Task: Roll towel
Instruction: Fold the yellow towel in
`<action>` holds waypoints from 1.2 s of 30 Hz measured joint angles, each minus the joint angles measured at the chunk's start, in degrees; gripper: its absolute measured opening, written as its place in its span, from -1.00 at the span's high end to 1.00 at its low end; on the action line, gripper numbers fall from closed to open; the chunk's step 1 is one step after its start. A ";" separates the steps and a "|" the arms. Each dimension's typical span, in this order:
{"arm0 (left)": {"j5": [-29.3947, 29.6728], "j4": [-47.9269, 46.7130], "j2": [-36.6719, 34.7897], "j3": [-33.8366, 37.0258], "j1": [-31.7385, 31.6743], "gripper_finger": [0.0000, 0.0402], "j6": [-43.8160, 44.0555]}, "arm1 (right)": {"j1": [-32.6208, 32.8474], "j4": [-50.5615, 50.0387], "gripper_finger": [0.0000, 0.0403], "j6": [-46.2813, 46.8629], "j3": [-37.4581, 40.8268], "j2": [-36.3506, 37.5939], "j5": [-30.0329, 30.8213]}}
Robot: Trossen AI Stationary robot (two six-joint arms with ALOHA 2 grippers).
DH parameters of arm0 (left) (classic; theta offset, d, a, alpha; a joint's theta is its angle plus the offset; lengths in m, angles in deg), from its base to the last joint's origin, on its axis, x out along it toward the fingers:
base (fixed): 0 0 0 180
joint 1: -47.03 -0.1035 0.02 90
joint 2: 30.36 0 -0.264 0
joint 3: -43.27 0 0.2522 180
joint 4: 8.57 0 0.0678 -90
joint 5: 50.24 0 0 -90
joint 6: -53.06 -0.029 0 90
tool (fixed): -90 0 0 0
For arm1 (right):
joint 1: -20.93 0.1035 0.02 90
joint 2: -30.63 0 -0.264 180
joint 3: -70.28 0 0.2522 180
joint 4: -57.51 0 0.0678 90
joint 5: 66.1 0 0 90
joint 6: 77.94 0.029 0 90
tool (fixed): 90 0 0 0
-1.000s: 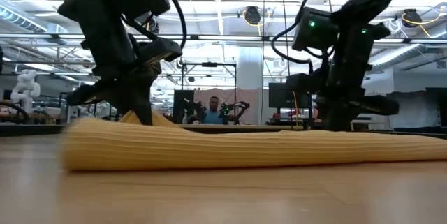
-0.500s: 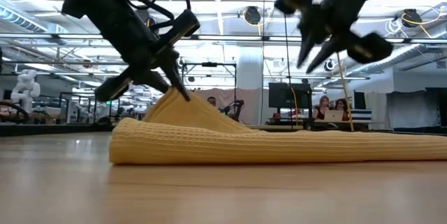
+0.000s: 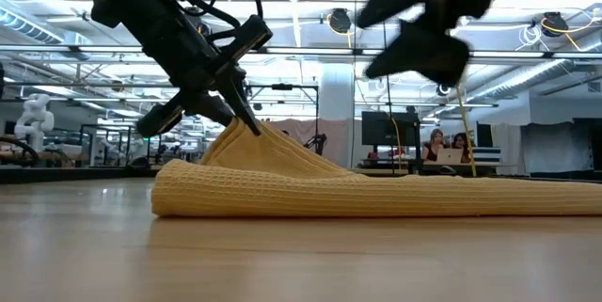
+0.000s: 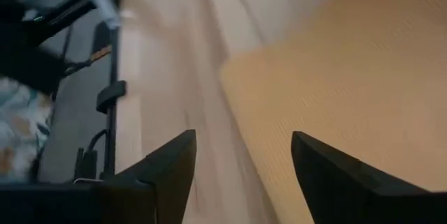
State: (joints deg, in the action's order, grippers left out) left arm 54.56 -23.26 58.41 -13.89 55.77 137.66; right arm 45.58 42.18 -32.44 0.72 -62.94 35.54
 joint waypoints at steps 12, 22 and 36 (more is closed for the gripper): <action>0.30 0.46 0.00 0.02 -0.08 0.89 0.10 | -0.73 10.40 -0.14 -28.60 -12.25 -18.26 -4.33; 0.34 0.67 0.00 0.02 -0.05 0.89 0.14 | -4.50 9.51 -0.11 -33.75 -16.73 -24.81 -10.22; 0.37 1.64 0.00 0.04 -0.12 0.89 0.10 | -6.56 12.80 -0.10 -32.76 -17.00 -29.30 -11.62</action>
State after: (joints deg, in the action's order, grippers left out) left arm 54.93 -21.62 58.41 -13.84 55.65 137.76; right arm 39.02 54.97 -65.20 -16.28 -92.24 23.92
